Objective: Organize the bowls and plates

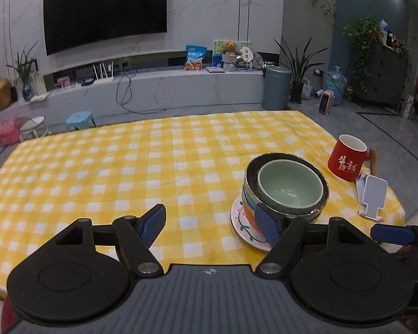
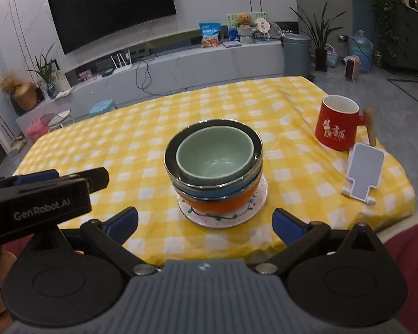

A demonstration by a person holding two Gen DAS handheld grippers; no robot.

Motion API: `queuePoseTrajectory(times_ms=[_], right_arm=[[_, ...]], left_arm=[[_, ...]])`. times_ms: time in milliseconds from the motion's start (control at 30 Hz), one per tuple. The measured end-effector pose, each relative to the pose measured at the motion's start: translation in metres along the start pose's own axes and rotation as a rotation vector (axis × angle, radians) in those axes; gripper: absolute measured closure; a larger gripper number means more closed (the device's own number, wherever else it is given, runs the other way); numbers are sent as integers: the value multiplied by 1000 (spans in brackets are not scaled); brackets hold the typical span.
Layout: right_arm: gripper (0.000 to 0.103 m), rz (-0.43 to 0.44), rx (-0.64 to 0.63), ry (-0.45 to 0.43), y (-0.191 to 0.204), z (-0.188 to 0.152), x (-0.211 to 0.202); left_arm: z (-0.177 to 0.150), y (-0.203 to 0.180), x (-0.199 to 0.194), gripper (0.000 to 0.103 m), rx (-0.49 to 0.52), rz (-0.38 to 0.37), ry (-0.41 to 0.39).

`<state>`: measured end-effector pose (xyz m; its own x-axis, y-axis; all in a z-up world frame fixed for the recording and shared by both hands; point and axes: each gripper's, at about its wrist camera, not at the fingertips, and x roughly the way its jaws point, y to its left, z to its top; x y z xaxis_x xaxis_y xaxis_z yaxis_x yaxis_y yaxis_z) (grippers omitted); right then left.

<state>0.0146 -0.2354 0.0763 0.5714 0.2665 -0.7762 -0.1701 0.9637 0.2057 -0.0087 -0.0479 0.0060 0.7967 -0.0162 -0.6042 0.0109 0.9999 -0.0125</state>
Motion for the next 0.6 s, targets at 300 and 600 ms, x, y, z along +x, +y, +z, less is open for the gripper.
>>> queuePoseTrajectory(times_ms=[300, 600], right_arm=[[3, 5, 26, 17, 12, -11, 3], [3, 7, 49, 16, 13, -12, 5]], left_arm=[[-6, -2, -3, 17, 29, -33, 15], [-7, 0, -3, 17, 23, -35, 11]])
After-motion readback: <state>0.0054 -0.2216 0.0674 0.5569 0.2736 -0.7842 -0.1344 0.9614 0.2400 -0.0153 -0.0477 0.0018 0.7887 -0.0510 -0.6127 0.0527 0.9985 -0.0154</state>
